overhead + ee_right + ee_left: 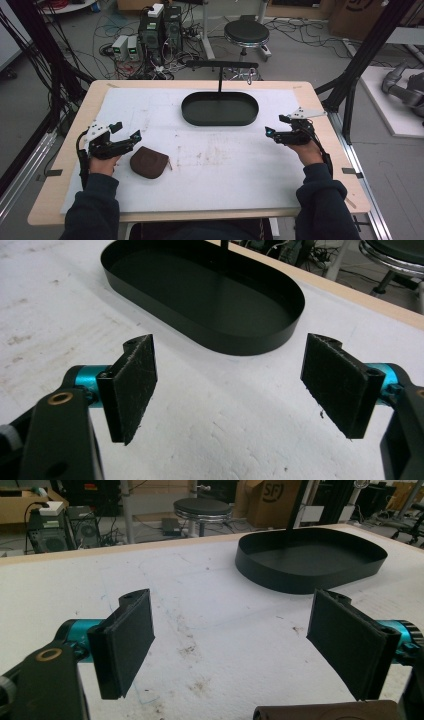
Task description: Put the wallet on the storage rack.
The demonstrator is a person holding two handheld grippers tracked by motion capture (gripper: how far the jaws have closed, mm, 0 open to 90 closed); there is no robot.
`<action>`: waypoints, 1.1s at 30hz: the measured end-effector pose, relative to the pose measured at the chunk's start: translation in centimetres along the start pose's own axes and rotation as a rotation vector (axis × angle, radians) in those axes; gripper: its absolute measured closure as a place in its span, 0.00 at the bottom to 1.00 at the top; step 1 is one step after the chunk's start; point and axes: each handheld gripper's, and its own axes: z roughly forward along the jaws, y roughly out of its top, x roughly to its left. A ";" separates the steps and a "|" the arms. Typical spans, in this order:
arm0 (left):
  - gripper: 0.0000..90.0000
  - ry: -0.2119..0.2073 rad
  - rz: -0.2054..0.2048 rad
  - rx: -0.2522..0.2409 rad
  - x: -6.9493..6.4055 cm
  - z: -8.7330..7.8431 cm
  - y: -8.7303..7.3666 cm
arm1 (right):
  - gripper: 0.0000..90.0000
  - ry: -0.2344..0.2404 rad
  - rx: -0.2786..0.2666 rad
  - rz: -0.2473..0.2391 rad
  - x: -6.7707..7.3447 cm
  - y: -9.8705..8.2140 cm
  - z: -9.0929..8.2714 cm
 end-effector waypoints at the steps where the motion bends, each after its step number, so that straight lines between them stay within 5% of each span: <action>1: 0.20 0.001 -0.001 -0.001 0.0 0.0 0.0 | 0.25 0.000 0.000 0.000 0.0 0.0 0.0; 8: 0.21 0.003 -0.010 0.009 0.2 -0.4 0.2 | 0.25 -0.001 -0.001 -0.001 -0.1 -0.1 0.0; 14: 0.21 -0.043 -0.070 0.047 0.0 -1.8 0.7 | 0.25 0.004 -0.003 -0.010 0.0 -0.3 -0.3; 23: 0.21 -0.111 -0.079 0.249 -1.3 -4.2 -1.5 | 0.26 0.006 -0.007 -0.019 0.2 -0.2 -0.4; 33: 0.33 -0.177 -0.109 0.419 -2.0 -2.4 -3.2 | 0.26 0.010 0.010 -0.025 0.2 -0.2 -0.1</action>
